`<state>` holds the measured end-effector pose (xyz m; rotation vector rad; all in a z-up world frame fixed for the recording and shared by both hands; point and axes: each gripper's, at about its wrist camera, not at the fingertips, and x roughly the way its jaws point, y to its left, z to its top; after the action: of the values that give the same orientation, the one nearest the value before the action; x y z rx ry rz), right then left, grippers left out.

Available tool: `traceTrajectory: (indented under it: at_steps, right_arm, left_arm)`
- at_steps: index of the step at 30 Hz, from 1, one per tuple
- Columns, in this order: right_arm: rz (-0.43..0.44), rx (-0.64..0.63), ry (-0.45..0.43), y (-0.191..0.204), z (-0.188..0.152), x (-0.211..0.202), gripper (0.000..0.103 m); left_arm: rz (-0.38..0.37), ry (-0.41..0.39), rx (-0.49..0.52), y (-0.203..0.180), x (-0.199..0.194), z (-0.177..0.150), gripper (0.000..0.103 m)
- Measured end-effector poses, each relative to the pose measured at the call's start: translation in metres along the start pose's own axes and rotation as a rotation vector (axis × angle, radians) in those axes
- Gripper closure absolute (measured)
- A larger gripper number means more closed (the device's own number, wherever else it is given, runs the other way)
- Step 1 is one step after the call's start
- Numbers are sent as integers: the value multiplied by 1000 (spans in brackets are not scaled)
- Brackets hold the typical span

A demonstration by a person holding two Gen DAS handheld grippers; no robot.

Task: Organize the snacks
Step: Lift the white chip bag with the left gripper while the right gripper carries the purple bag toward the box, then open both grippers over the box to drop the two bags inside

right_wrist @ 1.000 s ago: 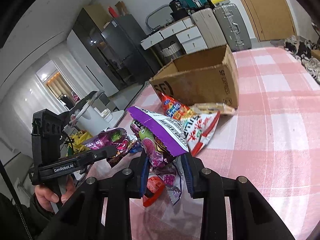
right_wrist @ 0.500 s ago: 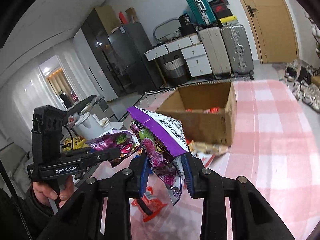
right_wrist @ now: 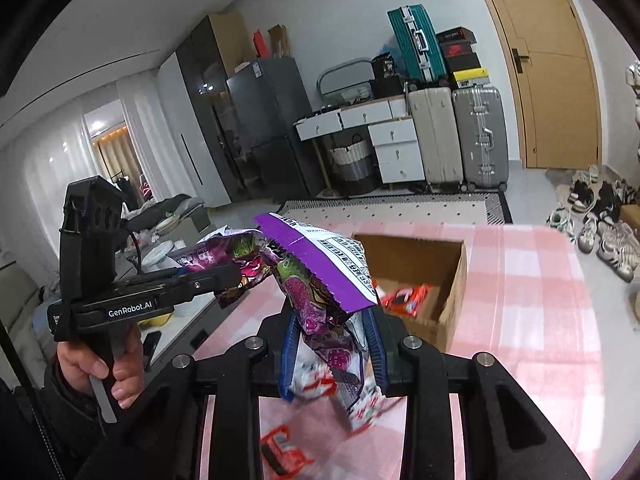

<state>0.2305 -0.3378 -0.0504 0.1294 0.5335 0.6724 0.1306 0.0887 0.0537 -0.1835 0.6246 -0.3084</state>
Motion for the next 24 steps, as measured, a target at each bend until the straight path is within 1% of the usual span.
traceTrajectory:
  at_steps: [1,3,6,9,12,14,16,17,20,24]
  right_arm:
    - [2,0,-3,1,5,0,73]
    - [1,-8,-11,4,13,2,73]
    - [-3,-24,-6,7,24,8,73]
    - [-14,-35,-4,5,38,17,73]
    - [-24,-30,-4,0,53,26,73]
    - [-34,-33,-4,-3,62,33,73]
    - [-39,-29,-11,-7,68,36,73]
    - [-41,-29,-3,-8,71,41,73]
    - [-53,-22,9,-15,77,52,73]
    - [-84,-6,21,-31,86,71,73]
  left_arm:
    - [-2,3,-2,1,2,7,76]
    - [25,11,-2,1,3,19,76]
    - [15,16,7,-3,6,36,76]
    - [4,25,9,-8,17,52,76]
    - [-6,48,5,-9,34,67,76]
    - [4,58,4,-10,46,77,76]
    - [-3,61,7,-13,54,86,76]
    - [-1,64,11,-14,64,91,76]
    - [-2,76,15,-17,82,101,76]
    - [16,102,12,-16,109,109,76]
